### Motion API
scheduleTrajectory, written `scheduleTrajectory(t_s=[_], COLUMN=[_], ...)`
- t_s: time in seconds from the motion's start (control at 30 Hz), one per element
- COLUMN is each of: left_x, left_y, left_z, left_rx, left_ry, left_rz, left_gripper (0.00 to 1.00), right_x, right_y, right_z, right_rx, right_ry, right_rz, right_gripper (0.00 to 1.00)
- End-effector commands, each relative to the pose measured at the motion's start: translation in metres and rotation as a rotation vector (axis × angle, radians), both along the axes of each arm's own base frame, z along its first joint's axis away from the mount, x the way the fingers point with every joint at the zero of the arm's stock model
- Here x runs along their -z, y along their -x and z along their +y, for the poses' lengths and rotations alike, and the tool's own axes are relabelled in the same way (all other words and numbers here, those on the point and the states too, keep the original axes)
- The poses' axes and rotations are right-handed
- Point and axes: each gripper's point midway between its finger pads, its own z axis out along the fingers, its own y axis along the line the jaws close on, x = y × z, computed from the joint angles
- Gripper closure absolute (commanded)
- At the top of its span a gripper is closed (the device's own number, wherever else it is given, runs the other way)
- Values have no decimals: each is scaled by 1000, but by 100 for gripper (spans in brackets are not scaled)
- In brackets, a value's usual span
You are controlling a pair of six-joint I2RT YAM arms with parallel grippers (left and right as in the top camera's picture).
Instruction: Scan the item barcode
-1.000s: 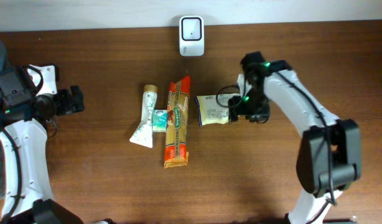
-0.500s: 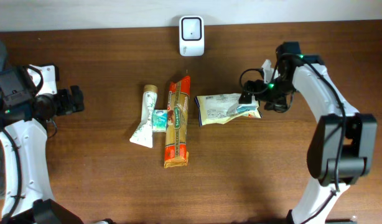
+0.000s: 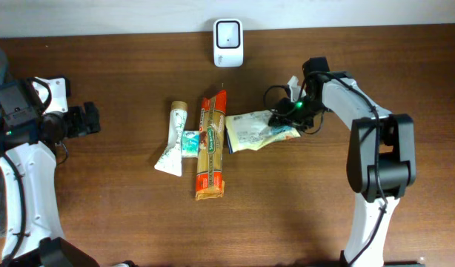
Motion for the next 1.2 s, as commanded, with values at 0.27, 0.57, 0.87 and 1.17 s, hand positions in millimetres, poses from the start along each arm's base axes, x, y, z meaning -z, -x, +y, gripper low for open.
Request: scheduleTrajectory(t_s=[0.27,0.57,0.87,1.17], left_x=[-4,-4,-4,-4], left_y=[-2,-2,-2,-2], left_z=[1,1,1,1], left_rx=[14,14,14,13], left_ry=[-7,-6,-6,-6], left_rz=[-14,-14,-14,-14], left_gripper=[1,1,1,1], right_x=[1,-156,-247,-298], right_y=[27,44,63,62], right_z=[4,12,13,0], right_rx=[-159,-363,-441,-346], right_ry=[-113,-363,-325,-296], right_rz=[42,-363,-671,-809], right_gripper=[96,96,96,96])
